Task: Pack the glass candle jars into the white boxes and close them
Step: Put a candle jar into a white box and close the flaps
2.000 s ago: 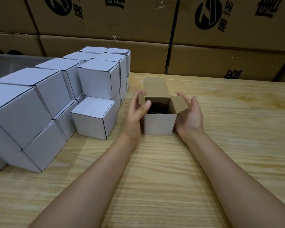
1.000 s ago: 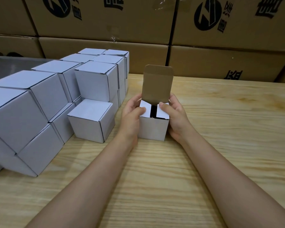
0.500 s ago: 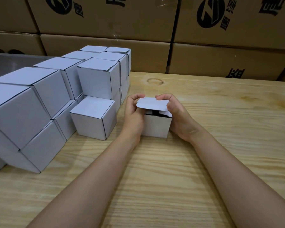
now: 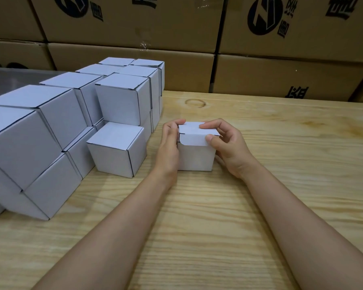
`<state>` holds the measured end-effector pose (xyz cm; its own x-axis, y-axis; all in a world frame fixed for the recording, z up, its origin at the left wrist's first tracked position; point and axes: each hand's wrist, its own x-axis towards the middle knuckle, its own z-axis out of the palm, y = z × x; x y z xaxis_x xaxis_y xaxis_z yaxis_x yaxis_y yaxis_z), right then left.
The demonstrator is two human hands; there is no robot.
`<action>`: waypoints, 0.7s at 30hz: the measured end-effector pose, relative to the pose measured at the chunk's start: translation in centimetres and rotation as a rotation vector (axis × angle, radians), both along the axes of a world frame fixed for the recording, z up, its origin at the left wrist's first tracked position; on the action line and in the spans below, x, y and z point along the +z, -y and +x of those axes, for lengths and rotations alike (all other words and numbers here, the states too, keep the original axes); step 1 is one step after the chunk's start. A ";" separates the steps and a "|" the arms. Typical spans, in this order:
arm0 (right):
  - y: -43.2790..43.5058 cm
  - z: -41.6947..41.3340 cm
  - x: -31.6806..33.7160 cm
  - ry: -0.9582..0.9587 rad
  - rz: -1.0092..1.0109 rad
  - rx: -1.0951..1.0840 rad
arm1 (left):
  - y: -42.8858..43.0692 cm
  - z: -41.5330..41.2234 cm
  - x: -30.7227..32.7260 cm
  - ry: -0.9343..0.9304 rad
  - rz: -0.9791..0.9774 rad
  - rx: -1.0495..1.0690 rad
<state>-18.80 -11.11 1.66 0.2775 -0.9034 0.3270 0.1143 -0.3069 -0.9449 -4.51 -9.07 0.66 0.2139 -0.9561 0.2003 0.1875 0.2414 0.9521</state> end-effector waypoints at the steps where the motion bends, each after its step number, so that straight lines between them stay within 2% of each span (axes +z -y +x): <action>1: 0.0 0.1 0.1 0.007 0.002 -0.011 | 0.0 0.0 0.1 -0.002 -0.002 -0.013; 6: -0.1 0.2 0.3 0.023 -0.002 -0.048 | -0.4 -0.1 0.3 -0.035 -0.050 -0.110; 10: 0.0 0.0 0.1 0.026 -0.041 -0.022 | -0.5 0.1 -0.2 0.028 -0.144 -0.140; 21: 0.4 -0.8 -0.2 -0.020 -0.007 0.087 | -0.6 0.3 -0.1 -0.027 -0.126 -0.184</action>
